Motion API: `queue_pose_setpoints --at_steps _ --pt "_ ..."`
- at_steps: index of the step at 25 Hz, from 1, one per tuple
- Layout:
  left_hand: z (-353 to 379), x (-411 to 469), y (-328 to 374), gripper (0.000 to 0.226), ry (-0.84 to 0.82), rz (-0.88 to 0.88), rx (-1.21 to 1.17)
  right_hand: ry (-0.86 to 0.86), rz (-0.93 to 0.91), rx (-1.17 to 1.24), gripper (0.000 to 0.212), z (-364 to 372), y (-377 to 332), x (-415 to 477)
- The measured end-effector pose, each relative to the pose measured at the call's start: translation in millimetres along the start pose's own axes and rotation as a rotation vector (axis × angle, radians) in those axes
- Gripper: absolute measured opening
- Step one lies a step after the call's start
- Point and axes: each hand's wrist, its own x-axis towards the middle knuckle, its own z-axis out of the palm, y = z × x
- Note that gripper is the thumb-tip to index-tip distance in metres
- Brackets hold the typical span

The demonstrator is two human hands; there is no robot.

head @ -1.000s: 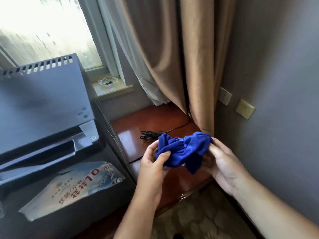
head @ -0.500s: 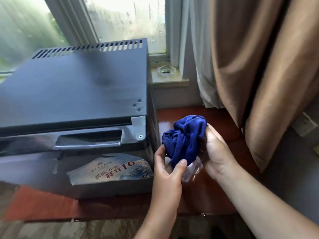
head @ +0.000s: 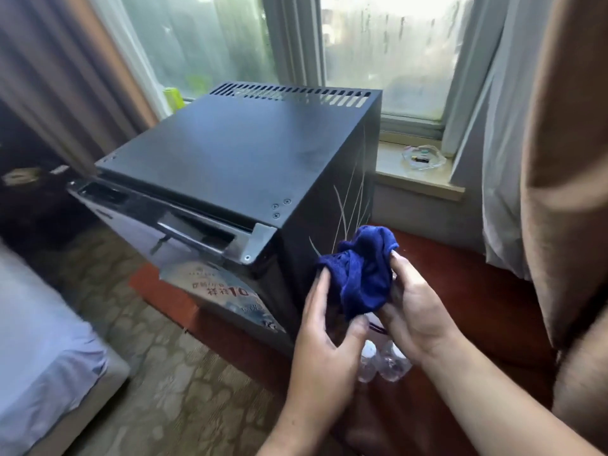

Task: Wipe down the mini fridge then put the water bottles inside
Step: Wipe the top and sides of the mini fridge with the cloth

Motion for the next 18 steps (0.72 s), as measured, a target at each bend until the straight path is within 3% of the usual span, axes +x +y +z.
queue_pose_setpoints --at_steps 4,9,14,18 --pt "3.0 -8.6 11.8 0.078 0.175 0.151 0.274 -0.303 0.025 -0.046 0.048 7.7 -6.1 -12.1" --pt "-4.0 -12.1 23.9 0.068 0.372 0.23 0.356 -0.408 -0.244 -0.255 0.051 22.3 -14.6 -22.4" --pt "0.4 -7.1 30.7 0.064 0.54 0.222 0.329 -0.432 -0.408 -0.499 0.068 29.7 -12.8 -10.4" --pt "4.1 -0.3 29.0 0.064 0.592 0.203 0.323 -0.286 -0.494 -0.647 0.077 27.1 4.9 4.3"
